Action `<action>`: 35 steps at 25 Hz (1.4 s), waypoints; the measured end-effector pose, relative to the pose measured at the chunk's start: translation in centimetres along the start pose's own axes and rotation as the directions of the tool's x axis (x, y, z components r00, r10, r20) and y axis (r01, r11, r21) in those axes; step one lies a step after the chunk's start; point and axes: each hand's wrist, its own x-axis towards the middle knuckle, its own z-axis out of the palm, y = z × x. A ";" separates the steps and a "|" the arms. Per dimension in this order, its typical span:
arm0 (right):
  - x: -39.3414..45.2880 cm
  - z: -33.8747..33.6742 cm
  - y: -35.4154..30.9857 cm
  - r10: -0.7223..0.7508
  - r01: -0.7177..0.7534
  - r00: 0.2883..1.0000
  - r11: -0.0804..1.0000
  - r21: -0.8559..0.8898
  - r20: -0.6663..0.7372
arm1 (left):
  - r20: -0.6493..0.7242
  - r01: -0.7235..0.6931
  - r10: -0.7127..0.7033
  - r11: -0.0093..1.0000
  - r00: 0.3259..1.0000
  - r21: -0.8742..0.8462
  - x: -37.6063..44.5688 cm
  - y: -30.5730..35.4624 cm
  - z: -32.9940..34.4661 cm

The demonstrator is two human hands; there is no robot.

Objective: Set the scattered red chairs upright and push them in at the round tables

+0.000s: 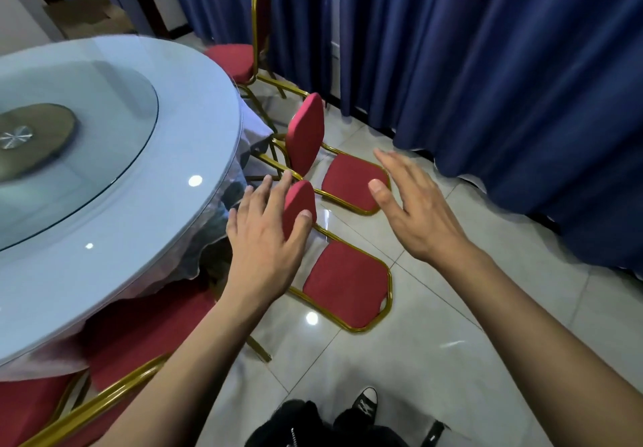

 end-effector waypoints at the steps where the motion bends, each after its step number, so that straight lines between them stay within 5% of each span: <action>1: 0.8 -0.4 1.0 -0.013 0.013 1.000 1.000 0.009 0.012 | -0.017 0.016 -0.016 1.000 1.000 0.004 0.6 0.6 0.9; 25: 28.5 2.3 6.0 -0.343 0.333 0.904 0.939 0.081 0.255 | -0.288 0.351 -0.342 0.936 0.894 -0.024 20.9 2.3 5.5; 35: 38.8 2.0 13.4 -0.599 0.535 0.710 0.801 0.269 0.371 | -0.513 0.577 -0.513 0.816 0.688 -0.041 26.2 7.9 12.7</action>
